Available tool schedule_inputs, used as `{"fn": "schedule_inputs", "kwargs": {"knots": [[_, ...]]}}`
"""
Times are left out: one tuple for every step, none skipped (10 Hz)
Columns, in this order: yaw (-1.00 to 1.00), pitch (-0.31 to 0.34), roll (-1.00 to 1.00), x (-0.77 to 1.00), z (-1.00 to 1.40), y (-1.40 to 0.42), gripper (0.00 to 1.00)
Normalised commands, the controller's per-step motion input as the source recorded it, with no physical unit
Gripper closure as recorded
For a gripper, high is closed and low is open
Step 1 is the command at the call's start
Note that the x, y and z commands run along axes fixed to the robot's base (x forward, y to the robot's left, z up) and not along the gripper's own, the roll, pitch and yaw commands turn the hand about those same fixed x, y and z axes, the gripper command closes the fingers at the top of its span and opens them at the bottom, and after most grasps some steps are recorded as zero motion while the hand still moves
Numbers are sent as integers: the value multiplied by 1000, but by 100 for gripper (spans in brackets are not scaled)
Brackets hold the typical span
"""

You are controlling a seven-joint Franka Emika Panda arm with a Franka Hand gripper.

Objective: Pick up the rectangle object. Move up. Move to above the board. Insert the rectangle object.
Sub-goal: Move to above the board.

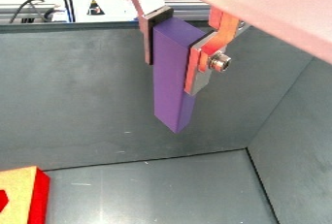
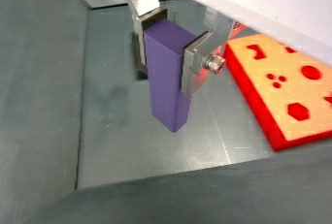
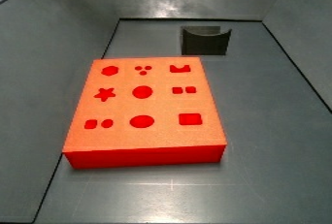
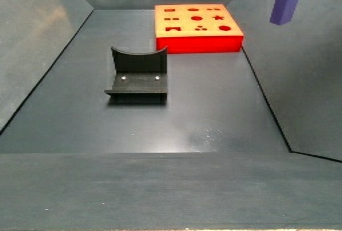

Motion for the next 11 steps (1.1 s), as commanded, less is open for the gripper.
{"fn": "schedule_inputs", "kwargs": {"knots": [[-1000,28,-55,459,249,-1000,100],[-1000,54,-56,465,251,-1000,100],[-1000,88,-99,479,254,-1000,100],[-1000,123,-97,483,254,-1000,100],[-1000,167,-93,489,255,-1000,100],[-1000,217,-109,499,257,-1000,100],[-812,248,-114,508,259,-1000,100],[-560,232,-87,517,262,-1000,100],[-292,204,-61,533,262,-1000,100],[-202,187,-58,540,262,-1000,100],[-67,164,-30,561,267,-1000,100]]}}
